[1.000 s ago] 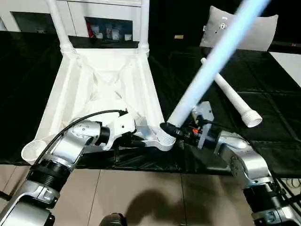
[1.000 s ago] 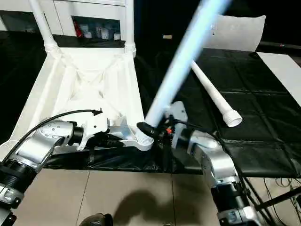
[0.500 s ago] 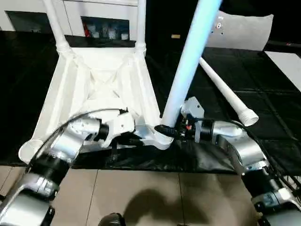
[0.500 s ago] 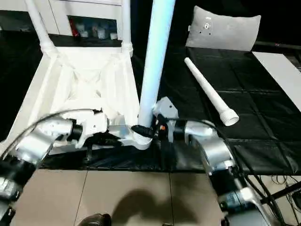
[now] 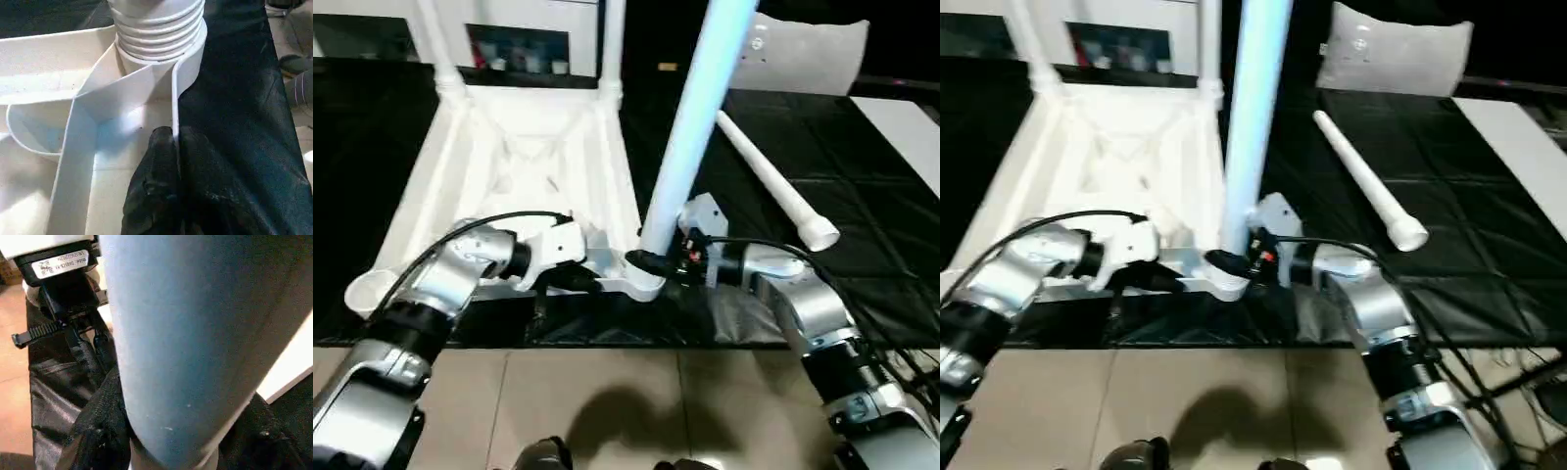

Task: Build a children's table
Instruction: Rotate leg to tighten

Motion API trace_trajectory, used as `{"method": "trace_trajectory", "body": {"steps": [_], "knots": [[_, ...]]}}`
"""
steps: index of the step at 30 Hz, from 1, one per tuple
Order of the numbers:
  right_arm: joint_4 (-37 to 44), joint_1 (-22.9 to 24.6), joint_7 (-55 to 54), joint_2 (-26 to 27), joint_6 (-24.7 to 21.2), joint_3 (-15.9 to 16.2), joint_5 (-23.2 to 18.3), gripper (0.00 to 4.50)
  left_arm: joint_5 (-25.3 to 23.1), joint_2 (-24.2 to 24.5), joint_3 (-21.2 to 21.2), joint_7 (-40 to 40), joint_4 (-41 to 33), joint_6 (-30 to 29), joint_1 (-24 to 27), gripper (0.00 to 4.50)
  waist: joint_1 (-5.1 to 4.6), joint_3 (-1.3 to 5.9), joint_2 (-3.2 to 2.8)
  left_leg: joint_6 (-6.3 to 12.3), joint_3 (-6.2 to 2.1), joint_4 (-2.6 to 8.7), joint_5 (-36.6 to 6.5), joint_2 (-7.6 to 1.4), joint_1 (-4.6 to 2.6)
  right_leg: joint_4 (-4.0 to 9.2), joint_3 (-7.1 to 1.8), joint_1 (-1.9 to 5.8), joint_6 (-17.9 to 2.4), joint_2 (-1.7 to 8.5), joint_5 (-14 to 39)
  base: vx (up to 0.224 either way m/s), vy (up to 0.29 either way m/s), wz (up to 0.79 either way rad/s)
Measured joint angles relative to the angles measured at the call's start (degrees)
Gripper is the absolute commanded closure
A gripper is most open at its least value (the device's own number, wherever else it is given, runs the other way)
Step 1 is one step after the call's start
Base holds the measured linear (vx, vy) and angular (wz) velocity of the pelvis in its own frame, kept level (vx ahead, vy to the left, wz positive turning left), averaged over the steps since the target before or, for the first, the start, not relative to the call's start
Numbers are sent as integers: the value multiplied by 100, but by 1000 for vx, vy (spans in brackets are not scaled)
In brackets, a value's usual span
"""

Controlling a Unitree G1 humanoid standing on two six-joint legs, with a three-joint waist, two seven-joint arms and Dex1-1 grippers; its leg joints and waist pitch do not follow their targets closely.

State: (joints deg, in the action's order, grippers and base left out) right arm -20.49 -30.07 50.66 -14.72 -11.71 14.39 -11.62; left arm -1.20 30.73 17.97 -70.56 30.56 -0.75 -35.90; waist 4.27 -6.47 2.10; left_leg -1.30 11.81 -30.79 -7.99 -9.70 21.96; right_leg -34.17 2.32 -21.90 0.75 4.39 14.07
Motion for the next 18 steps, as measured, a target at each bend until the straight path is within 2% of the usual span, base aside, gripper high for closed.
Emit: {"method": "trace_trajectory", "body": {"steps": [3, 5, 8, 11, 14, 18], "knots": [[0, -17, -356, 210, -77, -2, 14, 261, 47, 56, -227, 263, -602, -559, 365, 450, -85, -9, -8, 0, -2, 26, 0, 8, -3, 33, -3, -16, -1, 0, 0, 0, 0, 0], [-18, -38, -805, 425, -199, -94, 53, 261, 47, -37, -370, 734, -1237, -1161, 700, 450, -153, -21, -8, -1, -2, 25, 0, 15, -2, 40, -9, -37, -2, 6, 1, 0, 0, 0], [-294, -227, -1497, 689, -303, -357, 89, 261, -25, -505, -575, 1613, -2134, -2126, 1146, 450, -265, -50, -40, -1, -43, 30, 0, 35, 5, 122, 1, -59, -8, 7, 5, -21, 35, -17], [-484, -390, -1846, 769, -303, -437, 112, 261, -141, -807, -570, 2115, -2632, -2691, 1318, 450, -287, -54, -33, 0, -58, 28, 0, 62, 6, 136, -8, -97, -17, 21, 11, -17, 40, -19], [-594, -500, -1968, 780, -302, -476, 124, 261, -342, -1075, -551, 2417, -2827, -2939, 1355, 450, -261, -79, -41, 0, -57, 30, -1, 65, 3, 144, -11, -110, -15, 24, 12, 0, 0, 0], [-663, -533, -2033, 800, -302, -503, 161, 261, -517, -1144, -382, 2688, -2978, -3140, 1332, 450, -242, -90, -32, 0, -64, 31, -1, 64, 1, 166, -4, -113, -14, 23, 12, 0, 0, 0]]}}
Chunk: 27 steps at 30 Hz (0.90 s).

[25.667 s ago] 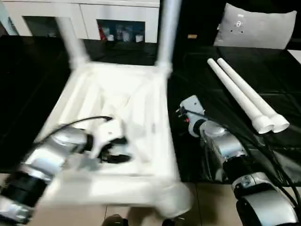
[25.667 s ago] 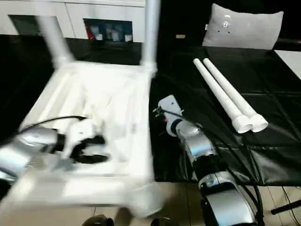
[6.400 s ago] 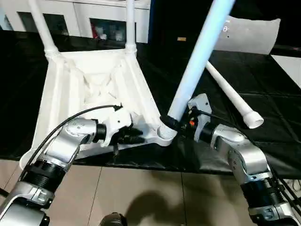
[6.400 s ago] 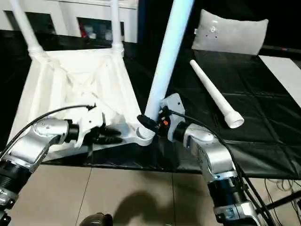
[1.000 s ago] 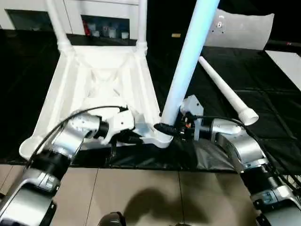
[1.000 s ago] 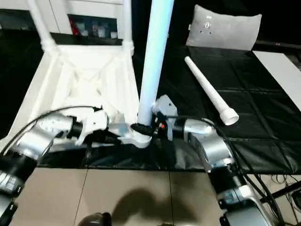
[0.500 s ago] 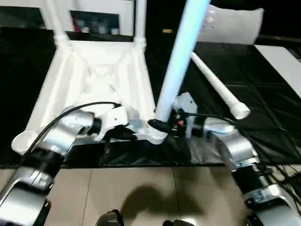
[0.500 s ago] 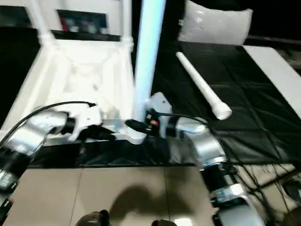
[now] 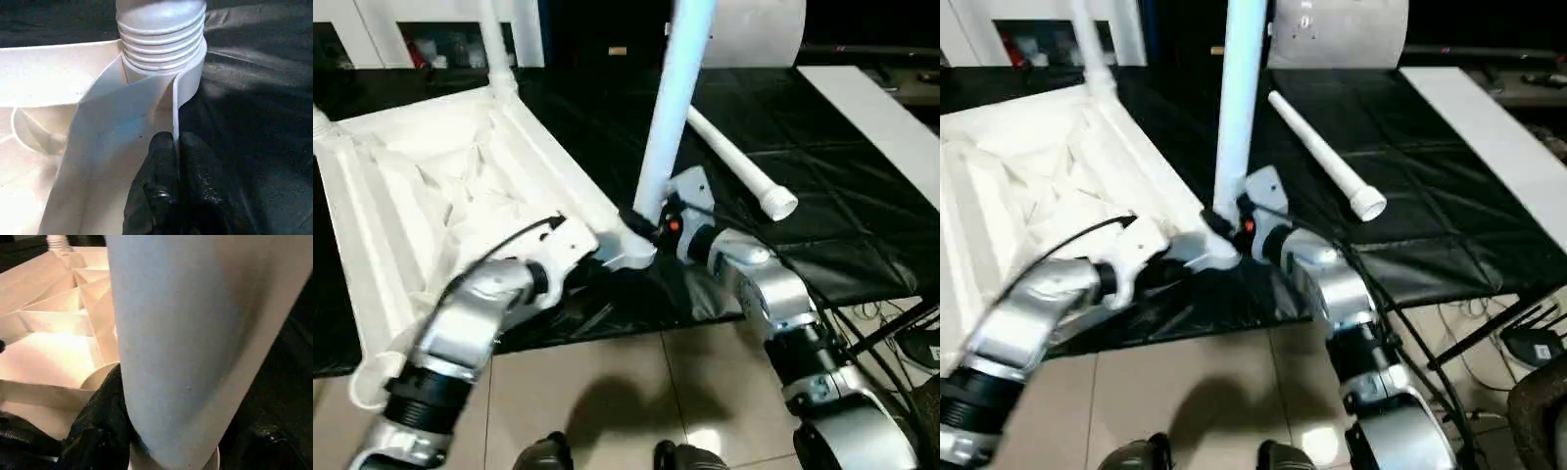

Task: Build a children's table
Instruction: Rotate leg to tighten

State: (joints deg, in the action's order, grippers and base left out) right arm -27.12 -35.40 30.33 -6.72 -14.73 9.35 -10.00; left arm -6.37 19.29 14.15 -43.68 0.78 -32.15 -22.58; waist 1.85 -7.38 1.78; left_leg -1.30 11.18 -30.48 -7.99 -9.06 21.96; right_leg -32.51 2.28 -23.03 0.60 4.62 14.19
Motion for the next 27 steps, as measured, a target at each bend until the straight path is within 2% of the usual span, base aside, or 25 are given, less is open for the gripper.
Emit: {"method": "trace_trajectory", "body": {"steps": [7, 16, 17, 18, 20, 23, 24, 27], "knots": [[-103, -60, -110, 77, 0, 9, 94, 261, -241, 131, 209, 158, -169, -296, -90, 450, -3, -11, -20, 1, 1, 5, 0, 7, -2, 77, -4, 4, 0, -2, 0, 0, 0, 0], [-397, -229, -5, 110, 139, 16, 108, 261, -230, 239, 247, 196, -154, -367, -160, 450, -4, -7, -10, 0, 1, 5, 0, 7, -15, 81, -6, -6, -1, -2, -1, 0, 0, 0], [-430, -245, 1, 115, 160, 14, 108, 226, -229, 238, 247, 202, -153, -367, -161, 450, -4, -7, -10, 1, 2, 5, 0, 7, -15, 81, -6, -8, -1, -2, -1, 0, 0, 0], [-443, -249, 3, 118, 171, 11, 108, 226, -227, 239, 247, 201, -153, -367, -161, 450, -4, -8, -10, 1, 2, 5, 0, 7, -15, 81, -6, -9, -1, -2, -1, 0, 0, 0], [-582, -259, 15, 124, 168, 9, 119, 188, -209, 252, 246, 190, -146, -368, -176, 450, 3, -10, -6, 1, 2, 6, 0, 7, -15, 81, -5, -9, -2, -2, -1, 0, 0, 0], [-689, -253, 35, 147, 187, -9, 117, 171, -118, 287, 239, 149, -133, -367, -210, 450, 7, -26, -20, 1, 13, 5, 0, 7, -15, 81, -11, -10, -15, 0, -9, 0, 0, 0], [-689, -248, 42, 144, 193, -11, 117, 146, -106, 291, 239, 142, -130, -363, -212, 450, 11, -26, -19, 1, 13, 5, 0, 7, -14, 81, -10, -9, -32, 0, -19, 0, 0, 0], [-822, -205, 43, 114, 198, -4, 147, 130, -62, 299, 251, 127, -96, -312, -240, 450, 39, -28, -18, 1, 14, 5, 0, 7, -9, 77, -8, -11, -69, 0, -42, 0, 0, 0]]}}
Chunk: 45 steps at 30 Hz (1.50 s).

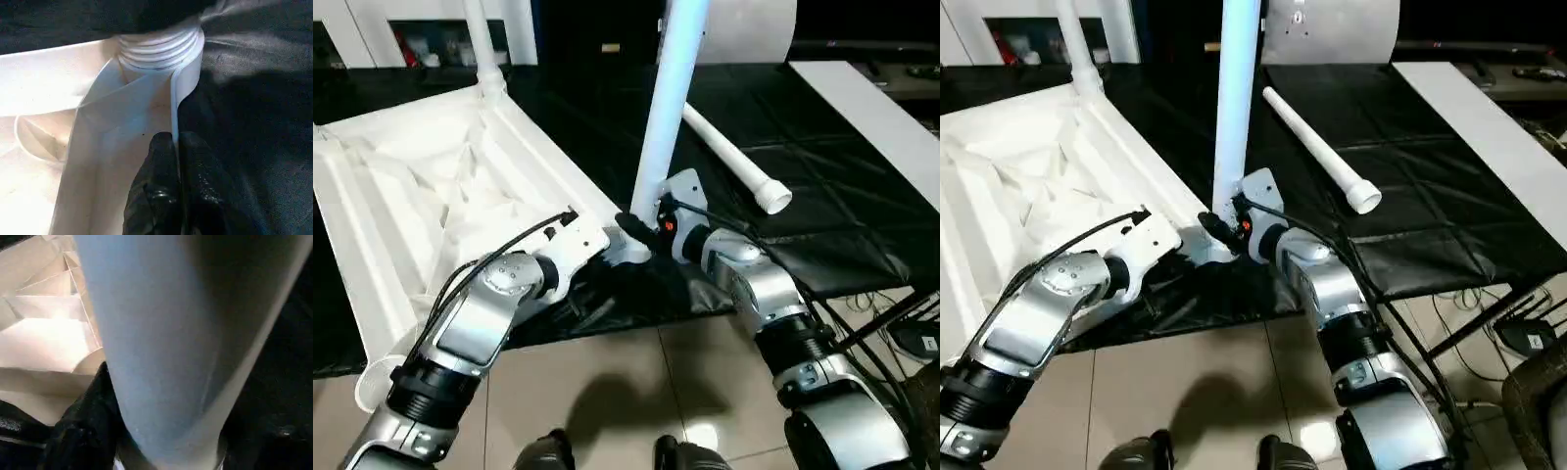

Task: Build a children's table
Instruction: Rotate leg to tighten

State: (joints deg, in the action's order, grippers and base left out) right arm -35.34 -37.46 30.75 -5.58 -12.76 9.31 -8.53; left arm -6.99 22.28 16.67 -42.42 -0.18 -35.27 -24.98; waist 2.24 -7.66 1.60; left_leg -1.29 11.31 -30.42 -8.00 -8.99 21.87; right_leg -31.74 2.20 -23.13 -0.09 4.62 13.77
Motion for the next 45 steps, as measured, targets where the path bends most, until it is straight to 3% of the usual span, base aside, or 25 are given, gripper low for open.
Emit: {"method": "trace_trajectory", "body": {"steps": [5, 11, 15, 21, 26, 34, 41, 45], "knots": [[134, 339, 299, -203, 99, -61, -59, 84, 64, 80, 15, -115, 82, 207, -53, 450, 53, -12, -11, 1, 22, -2, 1, 1, 25, -12, -6, 11, -119, 6, -103, 0, 0, 0], [546, 1032, 929, -632, 45, -61, -201, 38, 103, 319, 37, -231, 316, 528, -219, 450, 117, -17, -18, 0, 26, -6, 3, -9, 37, -31, 3, -12, -89, 8, -269, 0, 0, 0], [879, 1128, 1243, -935, 170, -120, -274, 0, 106, 452, 7, -411, 444, 783, -273, 450, 114, -19, -23, -5, 28, -18, 7, -25, 39, -39, 14, -22, -62, 7, -405, 0, 0, 0], [1305, 1178, 1796, -1389, 348, -330, -466, 0, 234, 819, 128, -1034, 647, 1476, -353, 450, 226, -13, -26, -21, 30, -23, 11, -66, 42, -101, 24, -35, -20, -21, -421, 50, -29, 3], [1558, 1192, 2545, -1833, 416, -292, -542, 0, 278, 1123, 212, -1716, 980, 2310, -496, 450, 321, -10, -29, -3, 25, -50, 2, -84, 81, -152, 42, -77, -56, -33, -371, 11, -5, 0], [1608, 1055, 2984, -1824, 626, 103, -416, 0, 416, 1168, 545, -2280, 1287, 2941, -668, 450, 310, -10, -30, -26, 25, -154, -35, -87, 99, -194, 32, -69, -79, -19, -380, 0, 0, 0], [1112, 816, 3078, -1524, 838, 308, -215, 0, 450, 1092, 695, -2517, 1511, 3288, -758, 450, 290, -10, -29, -37, 26, -202, -26, -87, 99, -234, 14, -61, -81, -16, -382, 0, 0, 0], [1002, 744, 3157, -1475, 833, 315, -242, 42, 455, 1091, 751, -2541, 1609, 3400, -824, 450, 297, -7, -26, -36, 26, -206, -26, -88, 99, -242, 15, -57, -83, -16, -384, 0, 0, 0]]}}
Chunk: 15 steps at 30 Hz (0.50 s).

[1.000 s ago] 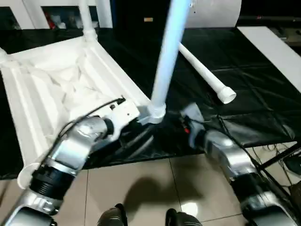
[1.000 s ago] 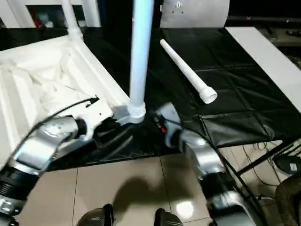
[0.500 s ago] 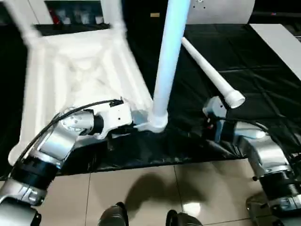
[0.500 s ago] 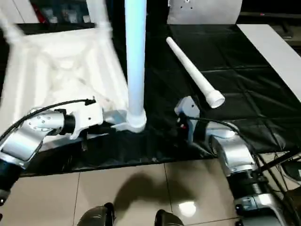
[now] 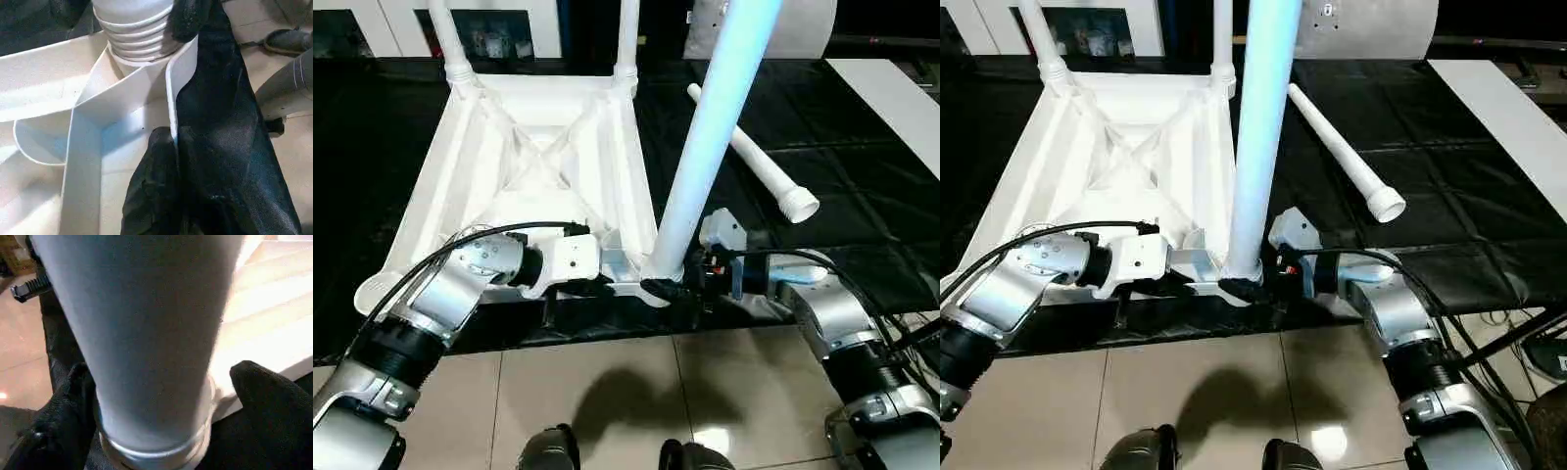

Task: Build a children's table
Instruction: Rotate leg to tighten

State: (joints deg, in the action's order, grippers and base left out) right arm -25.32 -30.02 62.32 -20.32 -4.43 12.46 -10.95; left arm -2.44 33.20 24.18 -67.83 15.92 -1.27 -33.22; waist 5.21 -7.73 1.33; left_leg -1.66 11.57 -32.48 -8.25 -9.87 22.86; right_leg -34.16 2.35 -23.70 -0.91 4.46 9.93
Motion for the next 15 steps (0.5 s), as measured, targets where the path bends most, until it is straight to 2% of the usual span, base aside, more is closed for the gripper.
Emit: {"method": "trace_trajectory", "body": {"steps": [1, 9, 13, 15], "knots": [[-17, -8, 28, 9, -1, 0, -10, 42, 4, 0, 6, -4, 4, 6, -3, 450, 3, 1, 2, 0, 0, -1, 0, 0, 0, -3, 0, 1, -1, 0, -1, 0, 0, 0], [-118, -32, 241, 42, -27, -1, -61, 127, 11, 1, 14, -5, 72, 91, -18, 450, 7, 3, 4, 1, -2, -15, 1, -4, 0, -24, 3, 1, -1, 0, -1, 0, 0, 0], [-110, -15, 256, 75, -199, -27, -154, 157, 21, 6, -6, -4, 73, 76, -2, 450, 0, 5, 6, 1, -2, -17, 1, -5, -1, -27, 4, 1, -1, 0, -1, 0, 0, 0], [17, 75, 148, 147, -388, -75, -192, 162, 62, -4, -119, 27, -76, -161, 124, 450, -13, 13, 7, 1, -2, -16, 0, -7, -2, -27, 5, 0, -1, 0, 0, 0, 0, 0]]}}
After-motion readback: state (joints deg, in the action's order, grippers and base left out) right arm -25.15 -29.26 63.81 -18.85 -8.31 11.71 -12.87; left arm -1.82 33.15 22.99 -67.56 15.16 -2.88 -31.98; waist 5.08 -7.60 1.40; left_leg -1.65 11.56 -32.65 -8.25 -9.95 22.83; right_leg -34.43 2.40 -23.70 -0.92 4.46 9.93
